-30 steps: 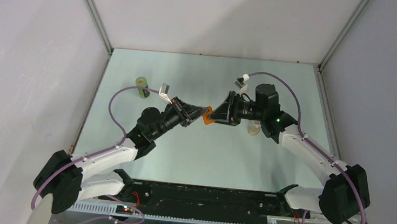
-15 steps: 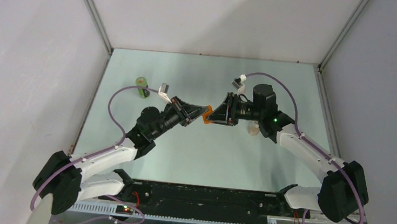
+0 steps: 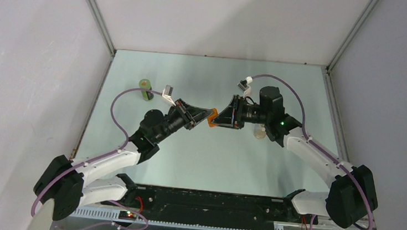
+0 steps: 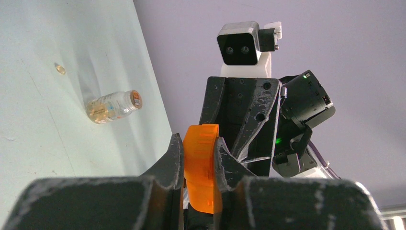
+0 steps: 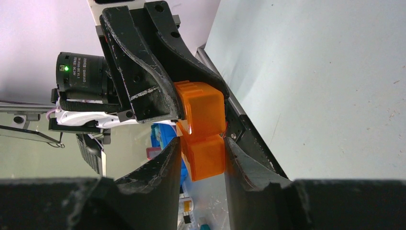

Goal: Sort the pills into containers

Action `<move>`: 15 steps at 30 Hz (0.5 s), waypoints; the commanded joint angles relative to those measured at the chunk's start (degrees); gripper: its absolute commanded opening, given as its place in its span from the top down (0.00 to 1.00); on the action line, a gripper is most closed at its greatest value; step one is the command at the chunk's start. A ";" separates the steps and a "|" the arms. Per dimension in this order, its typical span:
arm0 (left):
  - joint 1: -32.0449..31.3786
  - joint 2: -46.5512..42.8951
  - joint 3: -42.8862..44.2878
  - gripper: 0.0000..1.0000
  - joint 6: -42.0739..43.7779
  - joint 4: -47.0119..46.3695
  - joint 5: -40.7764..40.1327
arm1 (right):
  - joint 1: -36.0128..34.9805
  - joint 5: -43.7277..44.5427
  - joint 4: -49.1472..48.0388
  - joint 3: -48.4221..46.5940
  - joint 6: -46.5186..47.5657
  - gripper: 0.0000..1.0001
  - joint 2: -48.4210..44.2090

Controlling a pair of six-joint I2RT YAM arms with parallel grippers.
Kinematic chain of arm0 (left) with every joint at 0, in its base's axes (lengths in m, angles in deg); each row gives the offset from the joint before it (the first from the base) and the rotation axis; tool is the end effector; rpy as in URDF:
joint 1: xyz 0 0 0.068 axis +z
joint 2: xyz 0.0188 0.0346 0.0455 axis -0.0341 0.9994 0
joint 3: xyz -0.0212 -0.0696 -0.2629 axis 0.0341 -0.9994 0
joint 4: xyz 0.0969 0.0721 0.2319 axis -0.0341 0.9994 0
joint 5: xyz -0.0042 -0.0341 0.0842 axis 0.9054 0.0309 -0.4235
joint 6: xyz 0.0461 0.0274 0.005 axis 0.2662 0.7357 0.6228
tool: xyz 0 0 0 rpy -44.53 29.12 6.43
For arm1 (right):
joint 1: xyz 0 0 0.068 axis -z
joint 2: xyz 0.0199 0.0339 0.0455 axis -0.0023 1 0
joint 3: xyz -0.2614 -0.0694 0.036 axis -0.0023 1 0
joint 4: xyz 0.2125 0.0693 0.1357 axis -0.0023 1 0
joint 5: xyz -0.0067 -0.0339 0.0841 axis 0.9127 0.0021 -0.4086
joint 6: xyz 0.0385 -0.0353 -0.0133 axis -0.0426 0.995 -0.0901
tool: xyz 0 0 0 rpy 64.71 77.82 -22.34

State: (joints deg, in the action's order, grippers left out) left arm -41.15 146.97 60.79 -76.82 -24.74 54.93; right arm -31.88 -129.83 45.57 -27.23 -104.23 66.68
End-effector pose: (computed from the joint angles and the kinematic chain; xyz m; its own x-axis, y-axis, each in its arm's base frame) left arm 0.1853 -0.1579 0.2698 -0.6828 -0.6512 -0.3313 0.2834 0.1818 -0.9416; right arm 0.2353 0.1770 0.3052 -0.8975 0.0675 -0.4359 -0.4011 0.2862 0.8702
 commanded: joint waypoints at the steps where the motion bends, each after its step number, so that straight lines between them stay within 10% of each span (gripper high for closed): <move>1: 0.09 -1.28 2.54 1.00 0.05 -0.87 0.70 | -0.45 0.80 -0.17 0.23 1.28 1.00 0.22; 5: 0.12 -1.38 2.43 1.00 -0.26 -1.26 0.86 | -0.50 0.58 -0.10 0.30 0.94 1.00 0.07; 10: 0.10 -1.52 1.88 1.00 -1.28 -2.36 0.67 | -0.79 -0.93 -6.58 1.61 -3.32 0.51 -0.54; 15: 0.16 -1.55 1.30 1.00 -2.38 -3.25 0.35 | -1.22 -1.28 -11.07 2.77 -7.00 0.54 -0.51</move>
State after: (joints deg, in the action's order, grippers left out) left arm -41.15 146.79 60.77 -77.85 -24.98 54.91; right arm -32.67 -129.92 41.44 -25.39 -107.66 66.68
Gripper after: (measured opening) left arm 0.180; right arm 0.483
